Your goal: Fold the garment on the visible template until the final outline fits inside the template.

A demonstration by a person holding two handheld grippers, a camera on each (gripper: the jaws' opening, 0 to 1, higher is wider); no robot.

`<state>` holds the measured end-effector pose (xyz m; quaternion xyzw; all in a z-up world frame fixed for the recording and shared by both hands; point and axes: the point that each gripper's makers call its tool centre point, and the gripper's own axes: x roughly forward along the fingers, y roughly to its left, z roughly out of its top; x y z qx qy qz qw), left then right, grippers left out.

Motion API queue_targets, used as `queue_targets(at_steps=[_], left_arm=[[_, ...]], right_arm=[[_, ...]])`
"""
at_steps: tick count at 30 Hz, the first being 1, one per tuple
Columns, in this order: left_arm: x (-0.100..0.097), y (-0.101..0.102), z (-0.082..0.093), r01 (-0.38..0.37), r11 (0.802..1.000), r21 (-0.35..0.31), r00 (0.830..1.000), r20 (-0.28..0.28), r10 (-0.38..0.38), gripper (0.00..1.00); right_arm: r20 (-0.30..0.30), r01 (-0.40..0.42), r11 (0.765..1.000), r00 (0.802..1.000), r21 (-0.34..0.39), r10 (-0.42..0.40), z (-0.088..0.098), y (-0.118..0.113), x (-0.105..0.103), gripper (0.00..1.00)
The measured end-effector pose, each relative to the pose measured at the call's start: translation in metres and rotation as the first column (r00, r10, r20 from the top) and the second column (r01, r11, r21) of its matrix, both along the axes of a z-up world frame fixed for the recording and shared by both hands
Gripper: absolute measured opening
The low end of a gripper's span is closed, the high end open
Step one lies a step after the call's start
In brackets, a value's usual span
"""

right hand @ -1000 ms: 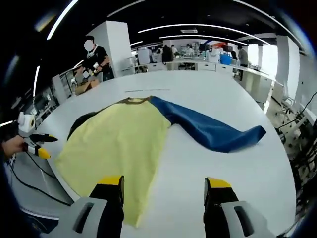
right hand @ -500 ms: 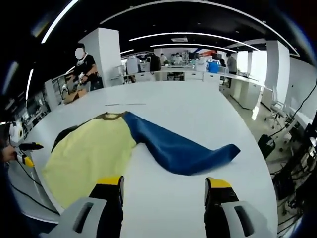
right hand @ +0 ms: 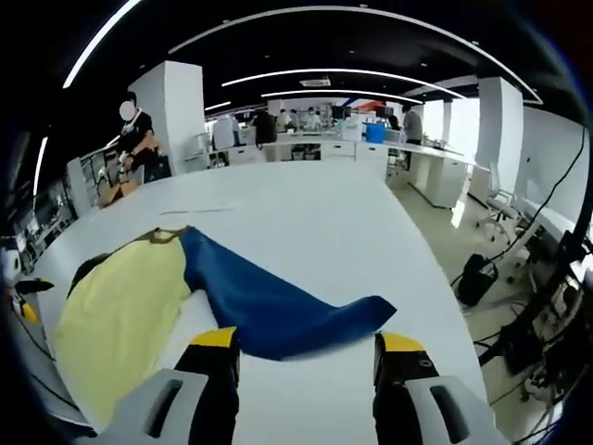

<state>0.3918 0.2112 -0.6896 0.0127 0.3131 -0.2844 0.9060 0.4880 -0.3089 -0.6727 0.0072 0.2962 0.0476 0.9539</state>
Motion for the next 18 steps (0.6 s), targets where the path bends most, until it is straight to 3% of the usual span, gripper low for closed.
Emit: queue_targets(at_steps=[5, 8, 11, 18], left_arm=[[0.002, 0.000, 0.003, -0.001, 1.000, -0.001, 1.000, 0.014, 0.001, 0.96], [0.009, -0.001, 0.019, -0.011, 1.000, -0.029, 0.996, 0.091, 0.013, 0.89], [0.014, -0.002, 0.025, -0.015, 0.999, -0.030, 0.993, 0.117, 0.019, 0.89], [0.015, -0.002, 0.023, -0.005, 1.000, -0.005, 0.994, 0.113, 0.006, 0.83]], right_arm=[[-0.002, 0.019, 1.000, 1.000, -0.011, -0.019, -0.004, -0.019, 0.012, 0.47], [0.001, 0.033, 0.999, 0.999, 0.005, -0.033, -0.006, -0.023, 0.018, 0.45], [0.000, 0.031, 0.999, 1.000, -0.014, -0.031, -0.010, -0.026, 0.022, 0.42], [0.002, 0.087, 0.995, 0.996, 0.041, -0.087, -0.021, -0.038, 0.031, 0.33]])
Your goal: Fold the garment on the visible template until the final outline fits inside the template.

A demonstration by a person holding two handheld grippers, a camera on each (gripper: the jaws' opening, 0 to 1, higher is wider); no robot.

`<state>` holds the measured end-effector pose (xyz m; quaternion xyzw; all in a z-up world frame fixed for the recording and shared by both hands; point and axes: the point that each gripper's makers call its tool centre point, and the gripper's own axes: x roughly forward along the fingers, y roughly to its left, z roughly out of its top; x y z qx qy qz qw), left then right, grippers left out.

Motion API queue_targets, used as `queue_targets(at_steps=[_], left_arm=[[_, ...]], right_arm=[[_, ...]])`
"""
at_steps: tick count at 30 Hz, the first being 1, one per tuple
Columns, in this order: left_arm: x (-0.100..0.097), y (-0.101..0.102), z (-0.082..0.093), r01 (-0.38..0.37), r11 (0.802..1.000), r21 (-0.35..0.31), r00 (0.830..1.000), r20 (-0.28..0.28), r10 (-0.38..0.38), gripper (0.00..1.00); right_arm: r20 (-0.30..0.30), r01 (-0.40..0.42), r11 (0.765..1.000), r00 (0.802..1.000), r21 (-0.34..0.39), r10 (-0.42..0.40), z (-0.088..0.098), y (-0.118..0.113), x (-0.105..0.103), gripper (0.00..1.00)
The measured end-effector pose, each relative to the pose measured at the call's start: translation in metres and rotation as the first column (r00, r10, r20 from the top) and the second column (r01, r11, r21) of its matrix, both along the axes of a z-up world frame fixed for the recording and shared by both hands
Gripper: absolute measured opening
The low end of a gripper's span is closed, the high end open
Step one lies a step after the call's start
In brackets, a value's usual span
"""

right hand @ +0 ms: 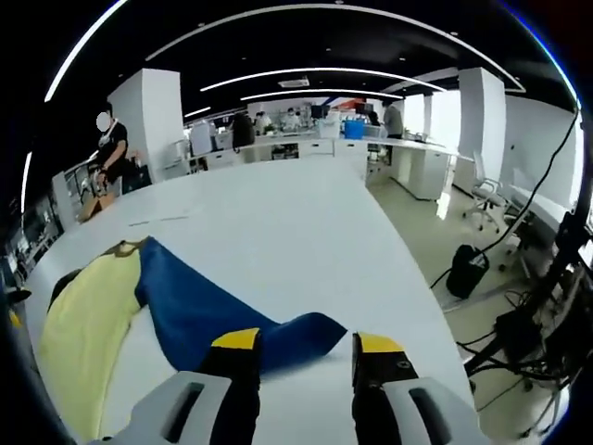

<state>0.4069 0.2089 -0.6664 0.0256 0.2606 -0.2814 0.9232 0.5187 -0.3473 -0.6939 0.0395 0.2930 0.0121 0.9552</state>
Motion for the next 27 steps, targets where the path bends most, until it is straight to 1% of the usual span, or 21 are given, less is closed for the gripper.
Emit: queue_targets(at_steps=[3, 5, 6, 8, 10, 15, 16, 18, 19, 21, 23, 27], left_arm=[[-0.001, -0.001, -0.003, 0.001, 1.000, 0.002, 1.000, -0.014, -0.001, 0.82], [-0.002, -0.001, -0.005, 0.000, 1.000, 0.006, 1.000, -0.017, 0.000, 0.80], [-0.003, -0.002, -0.005, 0.002, 1.000, 0.011, 1.000, -0.017, -0.002, 0.79], [-0.002, -0.003, -0.004, 0.001, 1.000, 0.010, 1.000, -0.013, -0.001, 0.76], [-0.002, -0.004, -0.003, -0.001, 1.000, 0.003, 1.000, -0.015, 0.001, 0.76], [-0.001, -0.005, -0.003, -0.004, 1.000, 0.003, 1.000, -0.021, 0.004, 0.73], [-0.001, -0.005, -0.003, -0.005, 1.000, 0.001, 1.000, -0.022, 0.005, 0.72], [-0.001, -0.004, -0.002, -0.008, 1.000, 0.001, 1.000, -0.021, 0.008, 0.71], [0.000, -0.004, -0.002, -0.010, 1.000, 0.002, 1.000, -0.019, 0.010, 0.71], [0.000, -0.003, -0.002, -0.015, 1.000, 0.003, 1.000, -0.022, 0.015, 0.71], [0.000, -0.002, -0.002, -0.019, 1.000, 0.000, 0.999, -0.026, 0.019, 0.70], [0.000, -0.001, -0.001, -0.023, 1.000, -0.005, 0.999, -0.022, 0.023, 0.68]], right_arm=[[-0.003, 0.017, 1.000, 1.000, 0.017, -0.017, -0.008, -0.006, 0.004, 0.28], [0.008, 0.050, 0.997, 0.999, 0.055, -0.050, -0.009, -0.008, 0.007, 0.24], [0.010, 0.056, 0.996, 0.998, 0.063, -0.056, -0.012, -0.011, 0.009, 0.23], [0.003, 0.062, 0.996, 0.998, 0.058, -0.062, -0.018, -0.015, 0.011, 0.22], [0.003, 0.068, 0.995, 0.998, 0.070, -0.068, -0.022, -0.016, 0.013, 0.20], [0.004, 0.069, 0.993, 0.998, 0.098, -0.069, -0.038, -0.036, 0.028, 0.13], [0.005, 0.069, 0.993, 0.998, 0.101, -0.069, -0.039, -0.037, 0.029, 0.11], [0.004, 0.064, 0.992, 0.998, 0.109, -0.065, -0.042, -0.040, 0.033, 0.02], [0.004, 0.067, 0.992, 0.998, 0.108, -0.068, -0.043, -0.042, 0.033, 0.00], [0.010, 0.077, 0.990, 0.997, 0.116, -0.079, -0.044, -0.044, 0.035, 0.00], [0.016, 0.062, 0.993, 0.998, 0.096, -0.064, -0.044, -0.044, 0.035, 0.00], [0.027, 0.056, 0.994, 0.998, 0.090, -0.059, -0.040, -0.043, 0.034, 0.00]])
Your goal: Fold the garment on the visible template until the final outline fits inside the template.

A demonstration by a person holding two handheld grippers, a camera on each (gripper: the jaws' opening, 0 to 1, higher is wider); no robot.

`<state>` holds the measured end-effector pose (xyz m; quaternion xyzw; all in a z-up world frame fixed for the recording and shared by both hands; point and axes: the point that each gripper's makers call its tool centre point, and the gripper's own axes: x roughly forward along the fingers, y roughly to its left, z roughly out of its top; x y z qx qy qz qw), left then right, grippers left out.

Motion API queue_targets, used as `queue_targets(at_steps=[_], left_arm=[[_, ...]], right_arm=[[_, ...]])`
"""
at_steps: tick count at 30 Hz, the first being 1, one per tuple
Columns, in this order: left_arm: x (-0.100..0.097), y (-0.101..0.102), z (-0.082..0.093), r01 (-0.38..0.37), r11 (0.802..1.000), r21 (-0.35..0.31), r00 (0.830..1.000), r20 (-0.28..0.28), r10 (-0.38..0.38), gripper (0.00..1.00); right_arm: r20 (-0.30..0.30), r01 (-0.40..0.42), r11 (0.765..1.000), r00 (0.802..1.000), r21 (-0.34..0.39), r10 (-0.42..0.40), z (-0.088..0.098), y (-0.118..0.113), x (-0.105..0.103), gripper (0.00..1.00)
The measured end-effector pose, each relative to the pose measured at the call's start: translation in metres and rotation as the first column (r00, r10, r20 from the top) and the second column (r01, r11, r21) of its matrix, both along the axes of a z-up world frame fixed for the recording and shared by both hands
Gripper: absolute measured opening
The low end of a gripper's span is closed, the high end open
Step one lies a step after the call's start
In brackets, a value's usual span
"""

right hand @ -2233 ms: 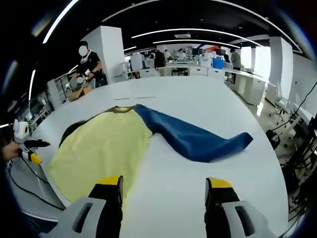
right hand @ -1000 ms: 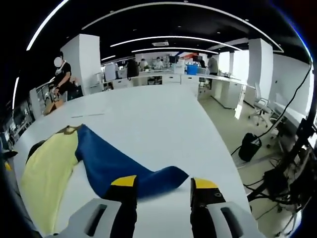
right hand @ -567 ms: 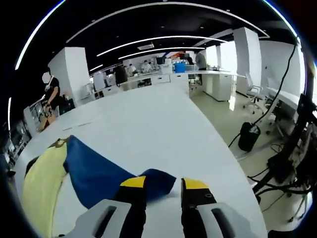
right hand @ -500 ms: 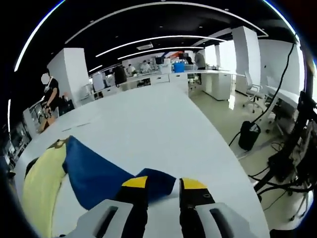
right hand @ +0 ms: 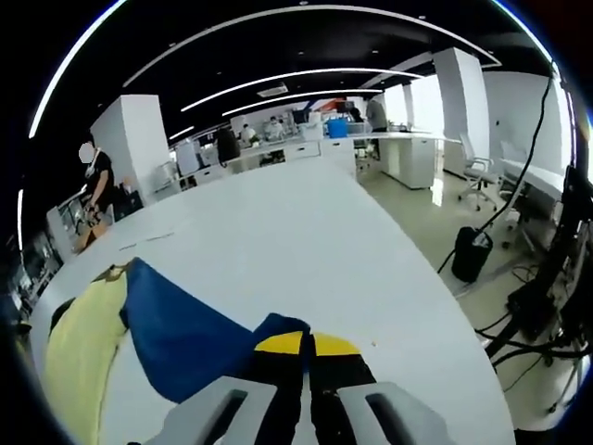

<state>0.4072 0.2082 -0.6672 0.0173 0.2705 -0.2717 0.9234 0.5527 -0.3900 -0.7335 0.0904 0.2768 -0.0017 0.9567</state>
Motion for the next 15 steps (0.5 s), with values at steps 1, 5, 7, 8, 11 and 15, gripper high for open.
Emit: queue_targets(at_steps=[1, 5, 7, 8, 11, 15], left_arm=[[0.000, 0.000, 0.001, 0.000, 1.000, -0.001, 1.000, 0.005, 0.000, 0.68], [0.001, 0.001, 0.003, 0.005, 1.000, -0.004, 1.000, 0.015, -0.005, 0.68], [0.002, 0.001, 0.004, 0.006, 1.000, -0.006, 1.000, 0.019, -0.006, 0.68], [0.002, 0.001, 0.005, 0.005, 1.000, -0.011, 1.000, 0.022, -0.005, 0.67], [0.003, 0.002, 0.005, -0.003, 1.000, -0.024, 1.000, 0.024, 0.004, 0.66], [0.002, 0.002, 0.005, -0.005, 0.999, -0.036, 1.000, 0.029, 0.006, 0.66]], right_arm=[[0.007, 0.004, 1.000, 1.000, 0.002, -0.004, 0.004, 0.001, -0.002, 0.00], [0.049, -0.010, 1.000, 0.999, -0.026, 0.011, 0.030, 0.008, -0.008, 0.00], [0.048, 0.022, 0.999, 0.999, -0.028, -0.021, 0.039, 0.007, -0.013, 0.00], [0.060, 0.034, 0.998, 0.998, -0.047, -0.031, 0.050, 0.007, -0.017, 0.00], [0.060, 0.037, 0.996, 0.998, -0.076, -0.032, 0.065, 0.012, -0.027, 0.00], [0.015, 0.021, 0.991, 1.000, -0.135, -0.019, 0.074, 0.020, -0.039, 0.00]])
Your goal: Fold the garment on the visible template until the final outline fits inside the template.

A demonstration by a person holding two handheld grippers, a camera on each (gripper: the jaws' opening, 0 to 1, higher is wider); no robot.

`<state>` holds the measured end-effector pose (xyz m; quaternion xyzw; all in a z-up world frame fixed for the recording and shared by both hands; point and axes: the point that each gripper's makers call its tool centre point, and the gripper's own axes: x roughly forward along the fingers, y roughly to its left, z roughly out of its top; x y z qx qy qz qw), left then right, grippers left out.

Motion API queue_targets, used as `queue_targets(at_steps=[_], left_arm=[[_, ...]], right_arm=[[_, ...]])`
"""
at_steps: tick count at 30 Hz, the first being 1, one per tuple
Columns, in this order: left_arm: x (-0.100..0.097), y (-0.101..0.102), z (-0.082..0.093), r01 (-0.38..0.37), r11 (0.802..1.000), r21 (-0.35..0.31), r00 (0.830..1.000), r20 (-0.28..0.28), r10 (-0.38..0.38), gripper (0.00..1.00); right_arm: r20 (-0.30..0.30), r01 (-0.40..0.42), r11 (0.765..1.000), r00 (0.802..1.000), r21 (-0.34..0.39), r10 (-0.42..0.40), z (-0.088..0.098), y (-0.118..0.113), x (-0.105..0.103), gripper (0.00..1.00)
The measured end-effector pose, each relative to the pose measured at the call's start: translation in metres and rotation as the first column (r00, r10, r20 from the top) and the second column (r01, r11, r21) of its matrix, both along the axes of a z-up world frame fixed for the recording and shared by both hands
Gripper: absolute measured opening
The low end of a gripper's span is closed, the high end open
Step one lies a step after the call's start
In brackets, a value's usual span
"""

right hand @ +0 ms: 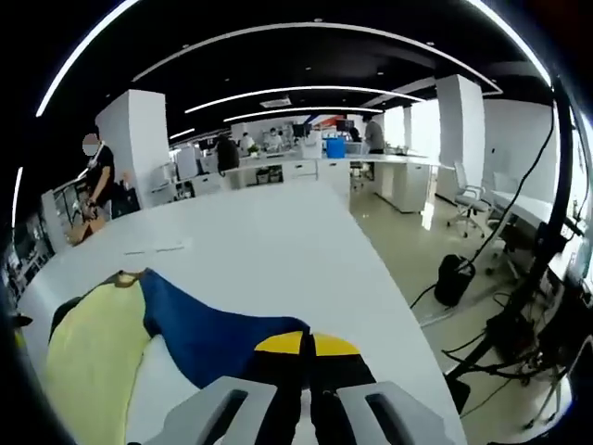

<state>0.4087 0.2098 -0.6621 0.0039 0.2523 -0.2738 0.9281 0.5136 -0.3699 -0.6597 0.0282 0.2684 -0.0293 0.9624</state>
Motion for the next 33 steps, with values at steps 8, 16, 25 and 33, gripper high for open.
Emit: queue_targets(at_steps=[8, 16, 25, 33], left_arm=[[0.000, 0.002, 0.000, 0.004, 1.000, 0.009, 1.000, 0.000, -0.004, 0.65], [-0.002, 0.002, -0.001, 0.015, 1.000, 0.027, 1.000, 0.000, -0.015, 0.65], [0.000, 0.000, 0.000, 0.018, 0.999, 0.041, 1.000, -0.005, -0.018, 0.65], [-0.001, 0.002, -0.003, 0.009, 0.999, 0.048, 1.000, -0.018, -0.009, 0.64]], right_arm=[[-0.076, 0.008, 0.999, 0.997, -0.035, -0.011, 0.001, 0.013, -0.007, 0.00], [-0.108, 0.089, 0.995, 0.990, -0.034, -0.092, -0.022, -0.017, 0.008, 0.00], [-0.135, 0.153, 0.988, 0.979, 0.001, -0.151, -0.054, -0.042, 0.033, 0.00], [-0.165, 0.132, 0.990, 0.977, -0.042, -0.137, -0.072, -0.055, 0.047, 0.00]])
